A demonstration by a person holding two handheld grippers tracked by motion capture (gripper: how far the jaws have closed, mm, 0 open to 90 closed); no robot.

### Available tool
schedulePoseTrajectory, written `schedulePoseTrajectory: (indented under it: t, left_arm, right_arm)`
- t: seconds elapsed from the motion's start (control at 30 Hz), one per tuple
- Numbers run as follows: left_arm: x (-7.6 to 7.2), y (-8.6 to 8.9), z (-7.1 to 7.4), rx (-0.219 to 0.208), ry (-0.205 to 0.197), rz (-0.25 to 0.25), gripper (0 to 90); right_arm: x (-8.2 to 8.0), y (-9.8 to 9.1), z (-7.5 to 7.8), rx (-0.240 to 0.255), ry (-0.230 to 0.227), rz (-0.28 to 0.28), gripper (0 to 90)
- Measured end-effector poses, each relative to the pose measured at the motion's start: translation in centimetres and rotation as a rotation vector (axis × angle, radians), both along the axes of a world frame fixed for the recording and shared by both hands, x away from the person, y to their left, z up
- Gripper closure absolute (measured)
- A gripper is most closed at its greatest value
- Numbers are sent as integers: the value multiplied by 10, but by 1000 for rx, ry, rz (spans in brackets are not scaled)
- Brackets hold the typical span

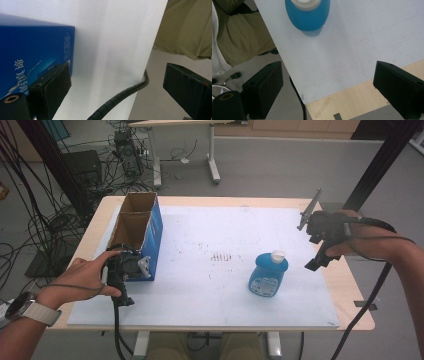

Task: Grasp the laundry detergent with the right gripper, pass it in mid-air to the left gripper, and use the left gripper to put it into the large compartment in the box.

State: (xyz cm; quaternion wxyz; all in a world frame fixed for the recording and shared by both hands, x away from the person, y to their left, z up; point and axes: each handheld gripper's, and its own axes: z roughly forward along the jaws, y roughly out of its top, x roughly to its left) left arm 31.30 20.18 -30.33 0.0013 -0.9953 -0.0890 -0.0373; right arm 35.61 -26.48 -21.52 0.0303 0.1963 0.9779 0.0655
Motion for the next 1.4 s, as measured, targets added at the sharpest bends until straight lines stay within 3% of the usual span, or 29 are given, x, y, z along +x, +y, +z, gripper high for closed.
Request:
schedulePoseTrajectory:
  t: [0.63, 0.93, 1.07, 1.4]
  left_arm:
    - [0, -9, 2, -8, -12, -11, 85]
    - [3, -13, 4, -7, -5, -1, 97]
    - [4, -16, 4, -8, -6, -10, 97]
    - [6, -19, 3, -4, -7, -18, 94]
  right_arm:
    - [-3, 0, -8, 18, 15, 6, 48]
    - [-4, -2, -12, 63, 34, -12, 68]
    - [-5, -3, -14, 75, 11, 0, 70]
    - [-5, -5, -18, 84, 12, -8, 76]
